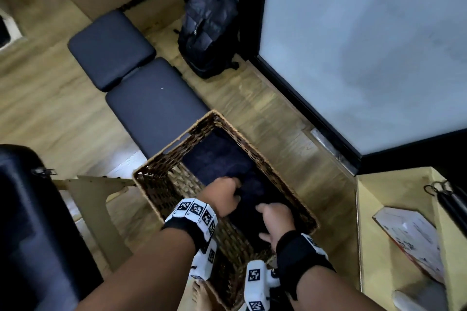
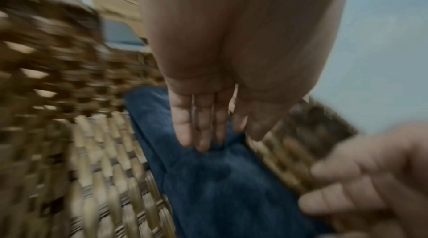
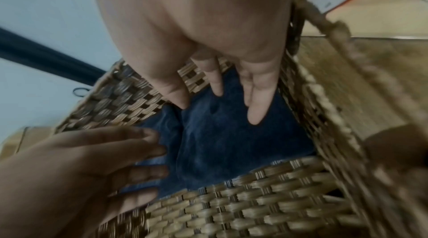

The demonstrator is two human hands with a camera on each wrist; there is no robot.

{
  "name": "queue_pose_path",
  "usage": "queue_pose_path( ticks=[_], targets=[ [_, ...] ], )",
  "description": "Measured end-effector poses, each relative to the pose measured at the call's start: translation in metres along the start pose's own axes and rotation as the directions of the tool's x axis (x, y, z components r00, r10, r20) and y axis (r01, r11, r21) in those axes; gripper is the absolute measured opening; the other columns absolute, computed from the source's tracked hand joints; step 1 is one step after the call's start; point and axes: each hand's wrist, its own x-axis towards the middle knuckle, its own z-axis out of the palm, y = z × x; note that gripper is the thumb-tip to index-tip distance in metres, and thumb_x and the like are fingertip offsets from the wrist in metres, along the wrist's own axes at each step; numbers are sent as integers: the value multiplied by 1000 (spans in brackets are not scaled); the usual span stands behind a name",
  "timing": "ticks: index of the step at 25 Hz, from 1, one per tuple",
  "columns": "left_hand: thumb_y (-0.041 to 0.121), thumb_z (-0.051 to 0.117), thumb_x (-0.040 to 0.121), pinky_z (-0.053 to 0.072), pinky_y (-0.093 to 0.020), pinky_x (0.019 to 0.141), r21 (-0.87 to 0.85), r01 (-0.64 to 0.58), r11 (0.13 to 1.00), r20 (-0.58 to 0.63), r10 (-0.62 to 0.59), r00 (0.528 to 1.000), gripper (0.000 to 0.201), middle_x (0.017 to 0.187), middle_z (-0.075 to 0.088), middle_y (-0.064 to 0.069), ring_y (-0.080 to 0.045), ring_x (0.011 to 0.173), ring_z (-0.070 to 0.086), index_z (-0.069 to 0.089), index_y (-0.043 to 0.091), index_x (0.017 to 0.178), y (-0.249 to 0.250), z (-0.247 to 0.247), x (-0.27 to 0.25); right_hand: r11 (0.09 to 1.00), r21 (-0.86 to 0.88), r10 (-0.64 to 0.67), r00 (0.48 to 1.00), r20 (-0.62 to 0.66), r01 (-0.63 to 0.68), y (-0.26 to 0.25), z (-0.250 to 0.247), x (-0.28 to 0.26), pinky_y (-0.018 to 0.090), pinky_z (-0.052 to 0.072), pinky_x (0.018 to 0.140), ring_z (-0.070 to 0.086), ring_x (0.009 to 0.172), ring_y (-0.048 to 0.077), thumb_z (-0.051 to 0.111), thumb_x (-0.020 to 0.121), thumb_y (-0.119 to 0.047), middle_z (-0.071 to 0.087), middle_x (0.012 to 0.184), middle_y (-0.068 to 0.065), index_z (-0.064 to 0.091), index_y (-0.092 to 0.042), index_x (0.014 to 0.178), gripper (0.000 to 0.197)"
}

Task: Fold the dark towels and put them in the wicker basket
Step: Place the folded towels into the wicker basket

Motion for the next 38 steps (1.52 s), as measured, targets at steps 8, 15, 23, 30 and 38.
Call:
queue_pose_path(
  ticks=[8, 15, 23, 30, 38],
  targets=[
    [29, 57, 87, 54, -36, 84, -370, 232, 900, -345, -365, 865, 19, 100, 73, -6, -28, 99, 67, 65, 19, 101, -56, -41, -141, 699, -572, -363, 902, 233, 429, -20, 34, -94, 35, 55, 70, 67, 76, 22, 64, 82, -28, 72, 79, 2, 68, -16, 75, 14],
    [34, 57, 85, 51, -35, 78, -624, 271, 733, -532, -652, 539, 15, 94, 72, -6, -33, 98, 65, 62, 21, 92, -145, -33, -288, 275, -668, -450, 706, 547, 692, 2, 154, -175, 32, 56, 84, 67, 86, 13, 65, 86, -28, 72, 85, -8, 70, -27, 82, 6],
    [26, 56, 86, 50, -42, 84, -748, 415, 518, -445, -856, 264, 19, 108, 60, -13, -38, 101, 59, 57, 14, 101, -262, 2, -411, 22, -585, -387, 547, 742, 810, 49, 305, -247, 20, 45, 70, 65, 84, 15, 70, 85, -21, 69, 78, -7, 67, -23, 84, 3],
    [30, 68, 84, 44, -46, 99, -845, 421, 329, -184, -919, 348, 51, 122, 45, -24, -46, 113, 50, 39, 6, 119, -302, 31, -418, -36, -616, -411, 550, 727, 787, 88, 382, -258, 31, 43, 104, 56, 128, 30, 68, 89, -35, 64, 133, 9, 58, -8, 133, 53],
    [29, 70, 76, 49, -36, 82, -976, 169, 137, -69, -932, 355, 47, 95, 60, -11, -33, 94, 61, 39, 7, 104, -301, 20, -404, 161, -746, -456, 719, 525, 646, 97, 368, -255, 33, 51, 83, 64, 101, 33, 63, 78, -17, 65, 112, 11, 46, -14, 119, 45]
  ],
)
